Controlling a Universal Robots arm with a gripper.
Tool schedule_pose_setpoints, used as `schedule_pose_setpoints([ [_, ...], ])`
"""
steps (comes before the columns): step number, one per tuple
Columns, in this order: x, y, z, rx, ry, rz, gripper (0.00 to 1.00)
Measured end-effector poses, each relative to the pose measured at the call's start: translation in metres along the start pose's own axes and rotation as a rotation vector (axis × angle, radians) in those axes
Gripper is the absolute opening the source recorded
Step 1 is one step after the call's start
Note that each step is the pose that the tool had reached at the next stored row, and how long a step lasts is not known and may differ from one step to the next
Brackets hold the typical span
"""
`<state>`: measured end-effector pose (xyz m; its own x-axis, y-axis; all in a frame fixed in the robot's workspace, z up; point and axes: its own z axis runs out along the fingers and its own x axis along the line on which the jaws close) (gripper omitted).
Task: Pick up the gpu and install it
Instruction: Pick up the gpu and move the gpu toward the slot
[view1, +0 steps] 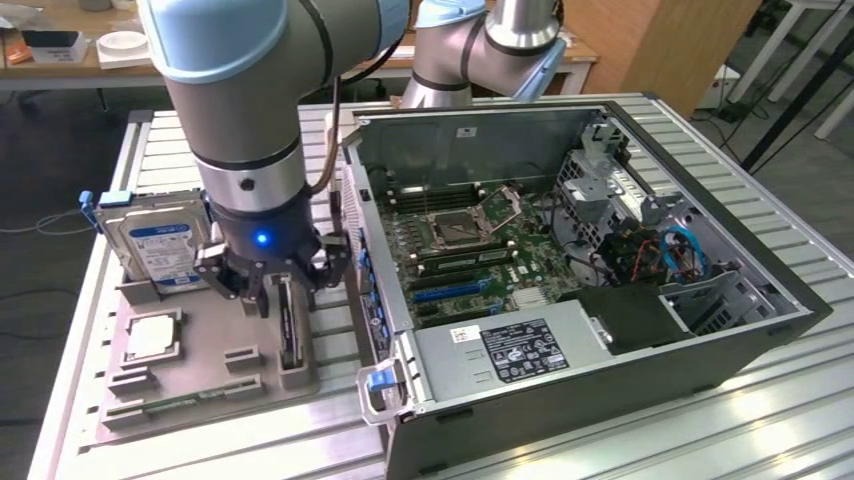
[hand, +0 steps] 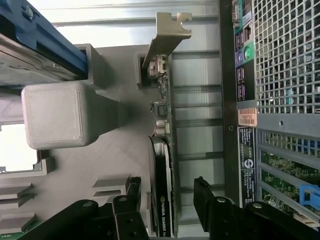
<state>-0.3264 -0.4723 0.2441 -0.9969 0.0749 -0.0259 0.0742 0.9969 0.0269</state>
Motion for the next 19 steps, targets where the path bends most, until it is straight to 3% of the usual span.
schedule_pose_setpoints([
  [5,0.0001,-0.0002,0.0063,0.0000,0.0000,0.000,0.55],
  [19,0.0002,-0.0002,0.0074,-0.0002,-0.0030,0.000,0.53],
])
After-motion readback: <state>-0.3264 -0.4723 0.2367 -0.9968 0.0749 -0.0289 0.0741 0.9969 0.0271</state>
